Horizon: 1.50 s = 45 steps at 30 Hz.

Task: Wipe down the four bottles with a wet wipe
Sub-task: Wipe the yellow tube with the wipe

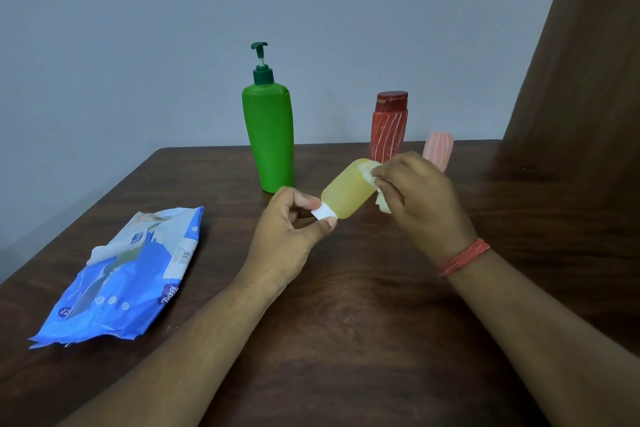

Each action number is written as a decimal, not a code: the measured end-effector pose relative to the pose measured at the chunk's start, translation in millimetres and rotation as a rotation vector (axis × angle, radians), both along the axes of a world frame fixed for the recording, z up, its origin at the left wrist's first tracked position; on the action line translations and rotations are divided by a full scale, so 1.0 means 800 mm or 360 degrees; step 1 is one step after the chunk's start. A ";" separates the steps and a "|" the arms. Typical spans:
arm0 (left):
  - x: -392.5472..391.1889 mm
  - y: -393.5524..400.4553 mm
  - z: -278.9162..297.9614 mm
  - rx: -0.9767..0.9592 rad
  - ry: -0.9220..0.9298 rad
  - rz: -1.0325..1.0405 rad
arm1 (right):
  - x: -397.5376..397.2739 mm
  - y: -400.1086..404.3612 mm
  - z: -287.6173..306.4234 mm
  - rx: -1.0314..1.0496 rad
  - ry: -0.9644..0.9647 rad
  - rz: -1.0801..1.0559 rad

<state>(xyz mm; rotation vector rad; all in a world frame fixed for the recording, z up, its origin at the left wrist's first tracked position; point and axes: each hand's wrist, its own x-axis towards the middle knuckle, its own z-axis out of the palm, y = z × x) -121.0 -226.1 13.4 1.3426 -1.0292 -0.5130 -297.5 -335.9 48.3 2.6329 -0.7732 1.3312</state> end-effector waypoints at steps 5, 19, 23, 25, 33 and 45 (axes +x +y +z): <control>0.005 0.001 -0.001 -0.0014 0.0002 0.0052 | 0.014 0.015 -0.007 -0.0080 0.0283 0.0360; -0.004 0.003 0.008 -0.0143 -0.0564 0.0125 | 0.006 0.003 -0.004 -0.0058 0.0095 0.0117; -0.004 0.004 0.006 -0.0226 -0.0743 0.0046 | 0.022 0.025 -0.011 -0.0205 0.0352 0.0445; -0.005 0.005 0.007 -0.0233 -0.0788 0.0035 | 0.021 0.018 -0.008 -0.0180 0.0303 0.0354; -0.005 0.012 0.016 -0.0301 -0.1456 0.0002 | 0.018 0.021 -0.010 -0.0022 0.0272 0.0327; 0.003 0.014 0.020 -0.0410 -0.1100 0.0150 | -0.001 -0.016 -0.016 0.0608 -0.0359 0.0005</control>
